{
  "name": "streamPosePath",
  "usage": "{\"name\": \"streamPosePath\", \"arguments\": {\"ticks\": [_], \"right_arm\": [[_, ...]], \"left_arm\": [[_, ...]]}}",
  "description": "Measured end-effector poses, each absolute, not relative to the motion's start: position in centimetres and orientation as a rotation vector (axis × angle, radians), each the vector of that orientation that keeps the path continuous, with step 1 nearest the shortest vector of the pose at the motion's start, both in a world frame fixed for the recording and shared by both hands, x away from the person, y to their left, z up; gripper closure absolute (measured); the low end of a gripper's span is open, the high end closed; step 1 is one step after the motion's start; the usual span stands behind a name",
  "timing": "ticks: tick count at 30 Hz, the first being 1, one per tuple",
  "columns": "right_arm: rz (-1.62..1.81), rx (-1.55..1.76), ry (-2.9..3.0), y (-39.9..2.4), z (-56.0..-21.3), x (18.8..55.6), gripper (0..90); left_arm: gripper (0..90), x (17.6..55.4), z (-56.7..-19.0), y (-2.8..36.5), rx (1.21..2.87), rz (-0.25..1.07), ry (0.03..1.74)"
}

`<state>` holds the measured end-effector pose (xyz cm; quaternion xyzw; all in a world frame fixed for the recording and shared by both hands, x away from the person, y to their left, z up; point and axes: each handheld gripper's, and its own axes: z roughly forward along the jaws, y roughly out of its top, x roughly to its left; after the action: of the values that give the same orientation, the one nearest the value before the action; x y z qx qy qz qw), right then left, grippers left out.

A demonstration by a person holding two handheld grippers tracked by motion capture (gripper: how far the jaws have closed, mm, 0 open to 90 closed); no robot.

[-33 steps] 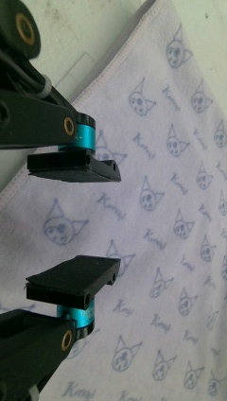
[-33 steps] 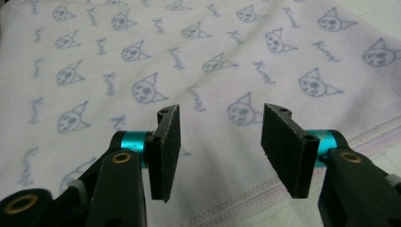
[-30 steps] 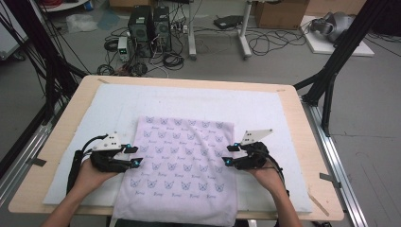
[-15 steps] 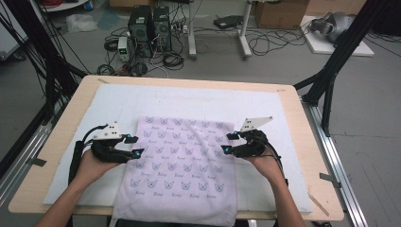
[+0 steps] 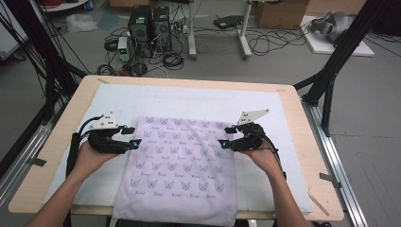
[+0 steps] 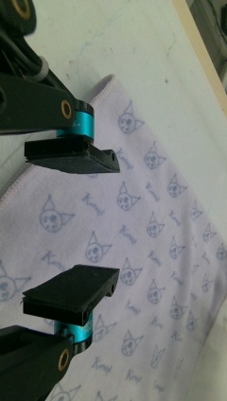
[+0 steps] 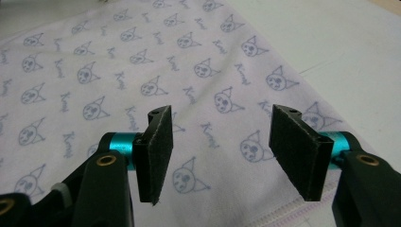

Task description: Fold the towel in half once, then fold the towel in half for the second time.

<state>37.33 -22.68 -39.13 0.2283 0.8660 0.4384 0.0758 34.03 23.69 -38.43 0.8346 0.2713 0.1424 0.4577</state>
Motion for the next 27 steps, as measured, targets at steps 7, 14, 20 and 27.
{"name": "streamPosePath", "arguments": {"ticks": [7,14,20,27], "right_arm": [[1.304,0.696,2.593,-22.8,-38.8,38.0,40.1],[1.280,0.682,2.602,-22.4,-37.8,39.0,40.1],[1.254,0.686,2.604,-22.3,-36.9,40.6,40.1],[1.250,0.736,2.569,-23.2,-36.4,42.6,40.1]], "left_arm": [[43.5,35.3,-37.8,24.0,2.059,0.350,0.691],[44.0,36.5,-36.6,24.2,2.061,0.361,0.695],[44.4,38.4,-35.2,24.5,2.057,0.373,0.729],[44.7,40.8,-34.6,24.8,2.043,0.386,0.753]]}}
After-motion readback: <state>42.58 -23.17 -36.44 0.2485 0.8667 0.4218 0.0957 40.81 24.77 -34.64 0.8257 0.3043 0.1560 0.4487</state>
